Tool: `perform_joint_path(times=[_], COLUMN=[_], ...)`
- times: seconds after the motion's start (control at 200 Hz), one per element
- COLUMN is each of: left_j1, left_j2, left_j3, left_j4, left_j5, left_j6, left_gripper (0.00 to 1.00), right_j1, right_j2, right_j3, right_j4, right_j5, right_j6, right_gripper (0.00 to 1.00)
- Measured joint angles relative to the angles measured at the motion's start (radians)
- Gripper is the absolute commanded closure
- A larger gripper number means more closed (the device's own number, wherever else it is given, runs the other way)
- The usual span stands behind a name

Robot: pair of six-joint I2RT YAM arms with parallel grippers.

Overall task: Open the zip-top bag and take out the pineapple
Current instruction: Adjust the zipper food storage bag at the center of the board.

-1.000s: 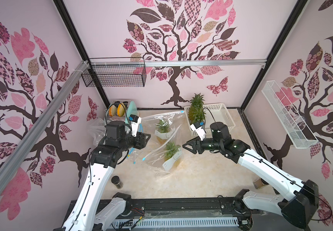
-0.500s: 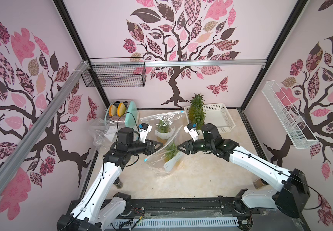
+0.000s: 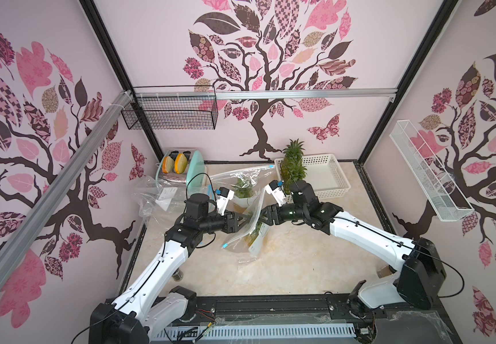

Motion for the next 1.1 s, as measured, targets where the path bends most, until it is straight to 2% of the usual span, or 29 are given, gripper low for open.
perform_joint_path(times=[0.14,0.345,0.535,0.665,0.785,1.1], left_j1=[-0.009,-0.055,-0.069,-0.075,-0.079,-0.083], left_j2=[0.017,0.058,0.077,0.079,0.075,-0.013], left_j3=[-0.018,-0.019,-0.019,-0.019,-0.019,-0.017], left_j4=[0.060,0.122,0.156,0.162,0.159,0.077], left_j5=[0.000,-0.009,-0.022,-0.023,-0.023,-0.055], left_j6=[-0.035,-0.071,-0.077,-0.080,-0.079,-0.027], left_gripper=[0.56,0.83,1.00,1.00,1.00,1.00], right_j1=[0.003,0.002,-0.002,0.000,0.003,0.003], right_j2=[0.023,0.062,0.068,0.068,0.068,0.000], right_j3=[0.012,0.013,0.013,0.013,0.013,-0.036], right_j4=[0.011,0.032,0.043,0.058,0.071,0.082], right_j5=[-0.002,-0.004,0.000,-0.010,-0.017,0.004], right_j6=[0.003,0.014,0.026,0.035,0.042,0.021], right_gripper=[0.45,0.56,0.73,0.88,0.98,1.00])
